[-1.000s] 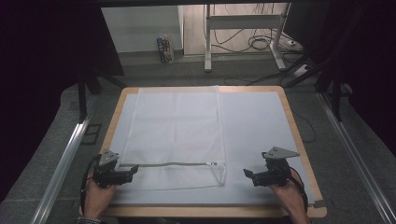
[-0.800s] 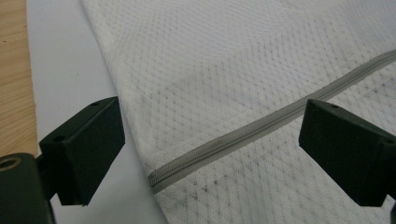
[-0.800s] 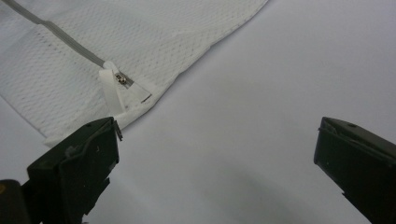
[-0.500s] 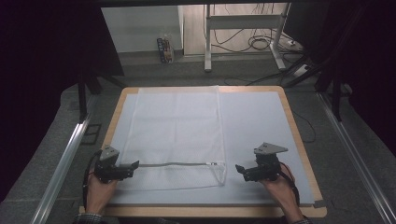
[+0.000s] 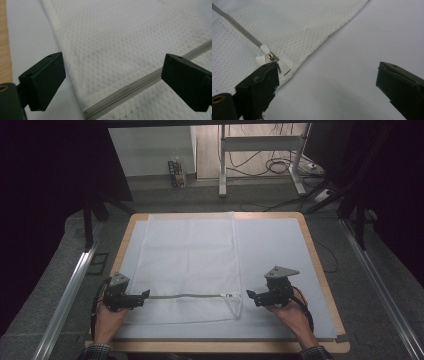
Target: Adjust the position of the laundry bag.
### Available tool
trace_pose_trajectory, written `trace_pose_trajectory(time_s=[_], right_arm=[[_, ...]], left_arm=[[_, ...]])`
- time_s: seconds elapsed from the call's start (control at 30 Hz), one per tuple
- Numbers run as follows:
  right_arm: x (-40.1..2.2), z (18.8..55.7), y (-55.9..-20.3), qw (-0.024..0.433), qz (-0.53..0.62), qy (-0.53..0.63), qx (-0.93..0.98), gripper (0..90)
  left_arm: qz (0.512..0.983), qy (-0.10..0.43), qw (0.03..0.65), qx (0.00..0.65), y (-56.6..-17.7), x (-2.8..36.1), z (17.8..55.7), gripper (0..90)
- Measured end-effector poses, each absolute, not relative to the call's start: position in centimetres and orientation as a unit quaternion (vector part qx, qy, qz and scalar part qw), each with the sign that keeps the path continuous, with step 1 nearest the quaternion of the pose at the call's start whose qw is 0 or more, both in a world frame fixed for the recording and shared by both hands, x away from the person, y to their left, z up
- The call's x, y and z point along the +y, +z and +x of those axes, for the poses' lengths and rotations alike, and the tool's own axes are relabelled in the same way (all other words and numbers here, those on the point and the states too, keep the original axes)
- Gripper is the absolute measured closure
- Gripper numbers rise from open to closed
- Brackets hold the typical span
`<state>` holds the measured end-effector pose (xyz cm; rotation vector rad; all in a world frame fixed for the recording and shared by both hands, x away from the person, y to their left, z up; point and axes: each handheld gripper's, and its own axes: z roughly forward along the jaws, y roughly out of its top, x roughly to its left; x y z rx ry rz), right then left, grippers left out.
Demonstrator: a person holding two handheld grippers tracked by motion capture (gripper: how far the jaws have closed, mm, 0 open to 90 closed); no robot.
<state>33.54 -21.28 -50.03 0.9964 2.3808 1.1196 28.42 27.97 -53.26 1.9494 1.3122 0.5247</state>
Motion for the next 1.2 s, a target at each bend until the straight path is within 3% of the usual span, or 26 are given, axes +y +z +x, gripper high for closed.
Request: trace_pose_trajectory(time_s=[0.13,0.37,0.53,0.57,0.73,0.93,1.2], right_arm=[[-20.4,34.2,-50.0,0.167,0.336,0.362,0.853,11.1],[-18.3,34.9,-50.1,0.174,0.326,0.339,0.865,27.8],[-17.2,35.6,-50.6,0.184,0.323,0.319,0.872,31.9],[-16.9,35.9,-50.6,0.178,0.326,0.328,0.869,37.1],[-16.6,36.9,-50.4,0.153,0.341,0.355,0.857,44.7],[-16.0,38.2,-50.6,0.165,0.355,0.357,0.848,57.1],[-14.8,39.5,-51.4,0.172,0.368,0.34,0.848,64.0]], left_arm=[[0.753,0.208,0.372,0.501,-53.0,28.1,28.7,6.6],[0.75,0.21,0.375,0.503,-53.0,28.3,29.3,7.9],[0.757,0.22,0.361,0.498,-53.2,28.2,29.8,9.0],[0.76,0.231,0.35,0.497,-53.3,27.9,30.1,9.7],[0.758,0.239,0.342,0.5,-53.3,28.0,30.9,13.6],[0.747,0.234,0.343,0.519,-53.4,28.6,31.8,22.8],[0.741,0.227,0.338,0.534,-53.7,29.7,32.1,41.9]])
